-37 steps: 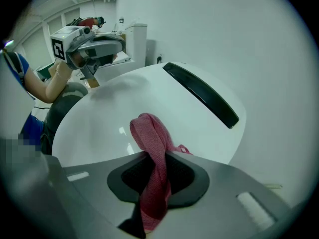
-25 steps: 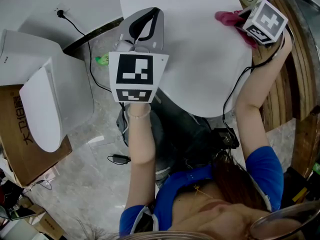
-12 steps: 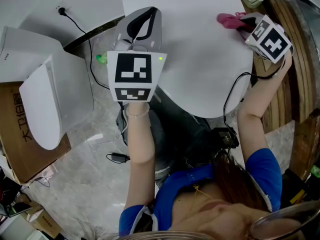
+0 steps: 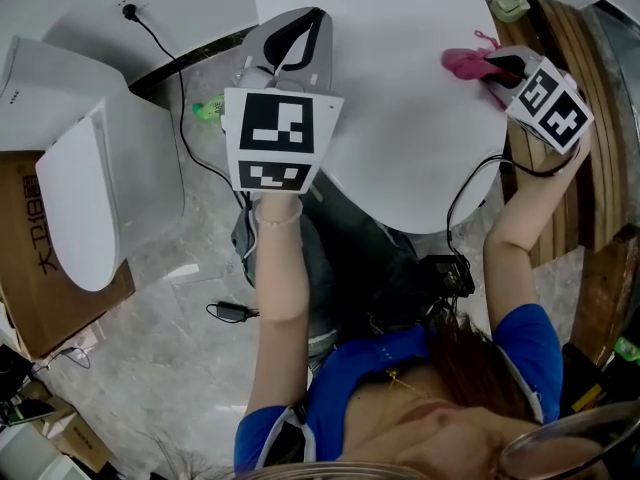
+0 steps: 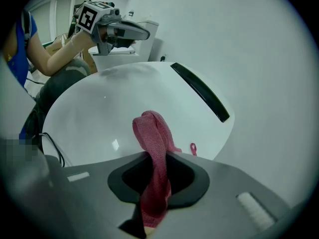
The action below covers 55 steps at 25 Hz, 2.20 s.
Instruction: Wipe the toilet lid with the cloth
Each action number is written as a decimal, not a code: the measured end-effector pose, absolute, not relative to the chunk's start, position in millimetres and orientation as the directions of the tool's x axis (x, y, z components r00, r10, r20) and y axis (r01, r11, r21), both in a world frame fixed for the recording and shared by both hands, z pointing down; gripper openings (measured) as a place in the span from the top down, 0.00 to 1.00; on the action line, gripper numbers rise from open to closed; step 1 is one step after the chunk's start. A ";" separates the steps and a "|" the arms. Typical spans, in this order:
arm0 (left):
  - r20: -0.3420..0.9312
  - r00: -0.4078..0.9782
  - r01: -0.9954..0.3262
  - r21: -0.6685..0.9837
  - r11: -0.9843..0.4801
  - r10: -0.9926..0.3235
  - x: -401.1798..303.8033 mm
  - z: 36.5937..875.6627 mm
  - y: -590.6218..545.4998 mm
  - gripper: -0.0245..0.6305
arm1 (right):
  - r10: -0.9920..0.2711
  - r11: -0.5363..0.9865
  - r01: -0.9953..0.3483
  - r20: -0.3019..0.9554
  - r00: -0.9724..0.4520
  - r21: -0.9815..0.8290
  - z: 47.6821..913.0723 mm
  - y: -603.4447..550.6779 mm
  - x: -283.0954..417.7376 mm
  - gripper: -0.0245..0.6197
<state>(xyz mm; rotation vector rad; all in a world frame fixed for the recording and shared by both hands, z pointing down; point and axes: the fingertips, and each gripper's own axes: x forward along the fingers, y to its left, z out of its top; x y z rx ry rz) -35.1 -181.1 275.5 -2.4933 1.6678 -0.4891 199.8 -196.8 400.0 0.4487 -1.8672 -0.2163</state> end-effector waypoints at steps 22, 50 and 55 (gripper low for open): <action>0.180 0.338 -0.901 -0.223 -0.373 -0.924 -48.0 267.1 -178.8 0.96 | -0.395 0.913 -0.062 0.839 -0.375 0.403 398.2 -195.3 193.7 0.86; 0.181 0.335 -0.899 -0.231 -0.372 -0.924 -46.8 267.6 -178.4 0.96 | -0.225 0.961 -0.030 0.710 -0.667 0.276 390.0 -157.0 112.8 0.86; 0.176 0.339 -0.899 -0.230 -0.373 -0.924 -46.6 266.3 -177.3 0.96 | -0.211 0.963 -0.021 0.701 -0.681 0.269 389.0 -153.8 102.4 0.86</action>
